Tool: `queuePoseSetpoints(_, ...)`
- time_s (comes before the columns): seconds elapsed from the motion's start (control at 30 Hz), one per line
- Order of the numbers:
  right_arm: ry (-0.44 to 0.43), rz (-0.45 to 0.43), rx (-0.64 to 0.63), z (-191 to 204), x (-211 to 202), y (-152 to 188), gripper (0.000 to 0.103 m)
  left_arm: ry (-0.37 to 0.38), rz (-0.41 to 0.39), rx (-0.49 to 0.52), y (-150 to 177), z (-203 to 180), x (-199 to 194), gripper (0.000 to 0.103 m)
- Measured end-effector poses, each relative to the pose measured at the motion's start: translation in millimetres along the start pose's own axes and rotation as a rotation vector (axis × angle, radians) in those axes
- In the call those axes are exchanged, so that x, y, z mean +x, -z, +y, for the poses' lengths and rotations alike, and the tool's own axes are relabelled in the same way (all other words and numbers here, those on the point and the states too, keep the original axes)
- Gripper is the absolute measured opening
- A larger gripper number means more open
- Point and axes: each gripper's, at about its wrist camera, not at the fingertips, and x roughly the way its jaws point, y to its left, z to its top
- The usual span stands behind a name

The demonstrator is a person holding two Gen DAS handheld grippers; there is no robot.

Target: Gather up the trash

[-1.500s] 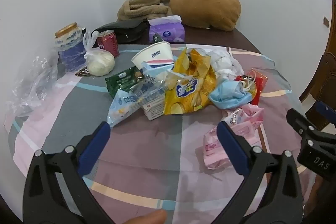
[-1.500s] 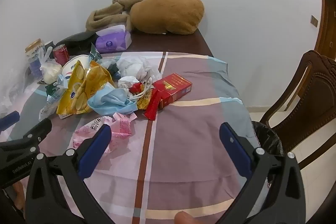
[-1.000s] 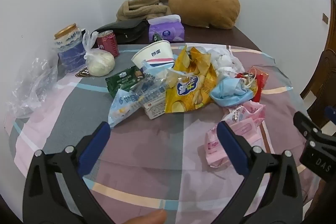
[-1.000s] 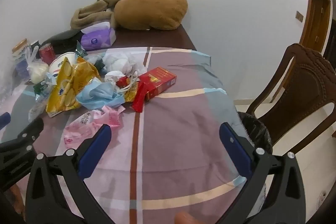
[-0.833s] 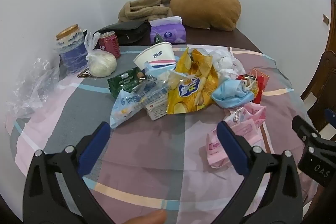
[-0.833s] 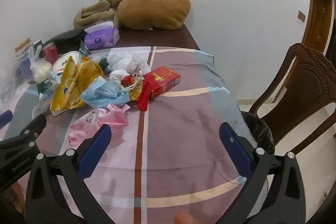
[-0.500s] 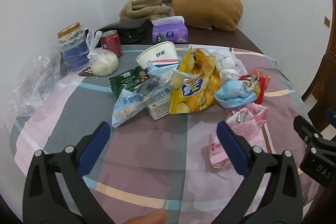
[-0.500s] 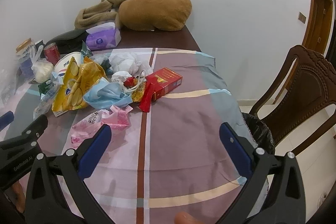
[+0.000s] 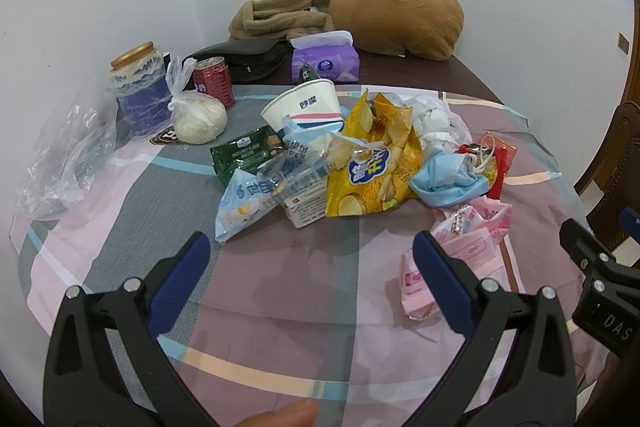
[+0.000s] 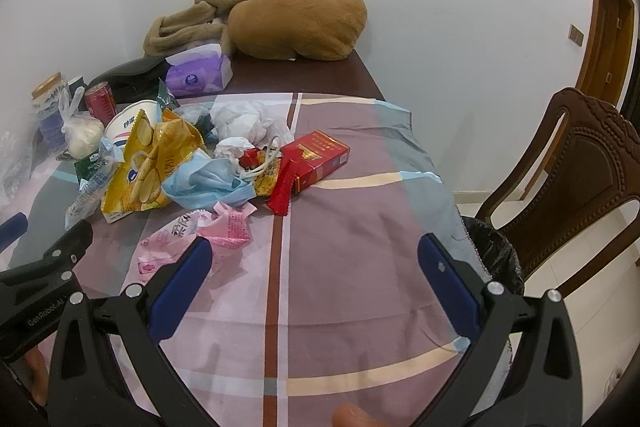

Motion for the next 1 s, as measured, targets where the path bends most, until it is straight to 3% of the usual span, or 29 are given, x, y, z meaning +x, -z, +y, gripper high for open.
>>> queuePoseSetpoints(1.0,-0.003,0.003,0.001,-1.4,-0.3,0.7,0.100,-0.005,-0.003,0.002,1.4,0.3,-1.6,0.101)
